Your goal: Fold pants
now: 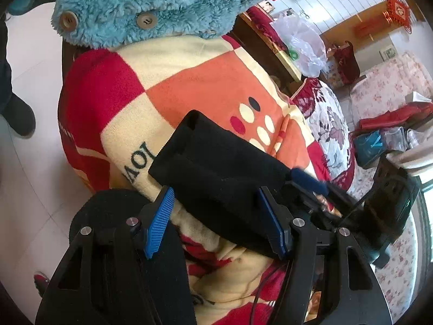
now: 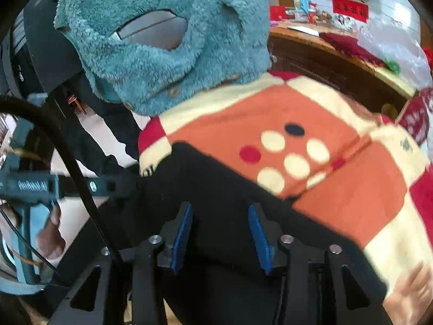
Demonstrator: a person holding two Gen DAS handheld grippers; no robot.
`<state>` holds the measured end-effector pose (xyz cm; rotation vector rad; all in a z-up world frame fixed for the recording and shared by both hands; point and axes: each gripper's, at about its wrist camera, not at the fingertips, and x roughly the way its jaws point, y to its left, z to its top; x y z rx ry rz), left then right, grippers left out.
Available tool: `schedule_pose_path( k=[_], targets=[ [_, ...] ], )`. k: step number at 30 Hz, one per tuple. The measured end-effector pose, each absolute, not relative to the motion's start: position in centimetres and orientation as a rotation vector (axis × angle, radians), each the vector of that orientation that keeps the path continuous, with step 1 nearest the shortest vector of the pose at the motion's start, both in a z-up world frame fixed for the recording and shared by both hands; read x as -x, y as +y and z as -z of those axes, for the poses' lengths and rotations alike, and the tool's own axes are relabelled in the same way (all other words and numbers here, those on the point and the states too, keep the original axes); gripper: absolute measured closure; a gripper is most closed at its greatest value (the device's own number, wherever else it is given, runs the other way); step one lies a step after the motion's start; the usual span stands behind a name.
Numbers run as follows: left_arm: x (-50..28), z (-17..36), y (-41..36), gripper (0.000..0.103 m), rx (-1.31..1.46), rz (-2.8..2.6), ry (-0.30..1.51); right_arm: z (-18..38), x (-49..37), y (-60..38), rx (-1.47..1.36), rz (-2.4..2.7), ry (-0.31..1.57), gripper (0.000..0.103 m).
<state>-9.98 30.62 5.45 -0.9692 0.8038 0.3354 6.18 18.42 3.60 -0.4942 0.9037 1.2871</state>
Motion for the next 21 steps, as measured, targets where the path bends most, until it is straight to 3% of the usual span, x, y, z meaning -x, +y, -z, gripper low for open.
schedule_pose_path(
  k=[12,15,16,19,21],
  targets=[
    [9.3,-4.1,31.4,0.04,1.001,-0.378,0.823,-1.4,-4.8,26.7,0.882,-1.463,0.863,0.053],
    [9.1,-3.6,31.6,0.04,0.996,-0.382,0.814,-0.6,-4.7,27.4,0.938,-1.509,0.864,0.062],
    [9.0,-3.6,31.5,0.043,0.981,-0.382,0.809,-0.4,-4.7,27.5,0.946,-1.511,0.868,0.064],
    [8.2,-4.5,30.7,0.07,0.886,-0.371,0.805,-0.2,-4.8,27.2,0.939,-1.505,0.861,0.075],
    [7.7,-5.6,30.2,0.077,0.819,-0.369,0.794,-0.4,-5.0,26.8,0.913,-1.498,0.856,0.079]
  ],
)
